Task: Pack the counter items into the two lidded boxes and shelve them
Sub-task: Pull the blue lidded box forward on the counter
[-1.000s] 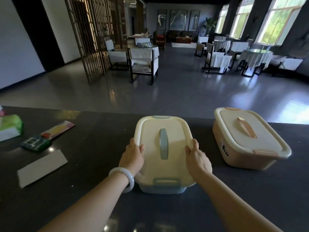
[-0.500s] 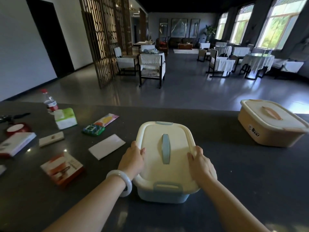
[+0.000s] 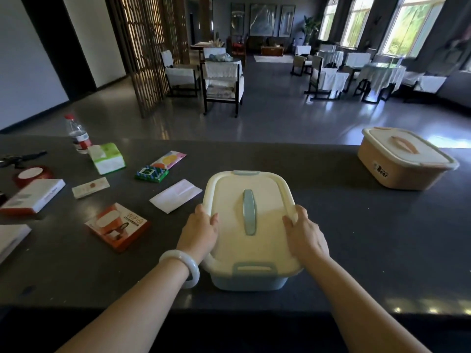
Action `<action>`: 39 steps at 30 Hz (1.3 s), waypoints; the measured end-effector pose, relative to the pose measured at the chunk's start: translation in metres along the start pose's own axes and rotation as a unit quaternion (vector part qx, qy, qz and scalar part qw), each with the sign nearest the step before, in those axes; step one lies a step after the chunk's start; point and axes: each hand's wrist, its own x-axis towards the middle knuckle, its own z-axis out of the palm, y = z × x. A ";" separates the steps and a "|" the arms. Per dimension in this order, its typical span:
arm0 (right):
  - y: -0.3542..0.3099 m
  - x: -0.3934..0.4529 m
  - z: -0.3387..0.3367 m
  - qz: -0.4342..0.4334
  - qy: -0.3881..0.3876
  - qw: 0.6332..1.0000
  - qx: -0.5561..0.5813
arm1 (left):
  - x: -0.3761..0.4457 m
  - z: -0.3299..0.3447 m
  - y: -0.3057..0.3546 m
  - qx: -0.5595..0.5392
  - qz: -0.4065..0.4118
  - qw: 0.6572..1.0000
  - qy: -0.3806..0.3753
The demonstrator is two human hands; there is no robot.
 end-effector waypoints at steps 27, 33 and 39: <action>0.014 -0.078 0.009 -0.294 -0.046 0.949 0.106 | 0.004 0.015 -0.009 0.155 0.192 0.966 -0.072; 0.011 -0.078 0.009 -0.267 -0.062 0.948 0.163 | 0.004 0.014 -0.008 0.167 0.190 0.964 -0.076; 0.014 -0.087 0.010 -0.284 -0.053 0.936 0.200 | 0.003 0.012 -0.007 0.172 0.189 0.963 -0.087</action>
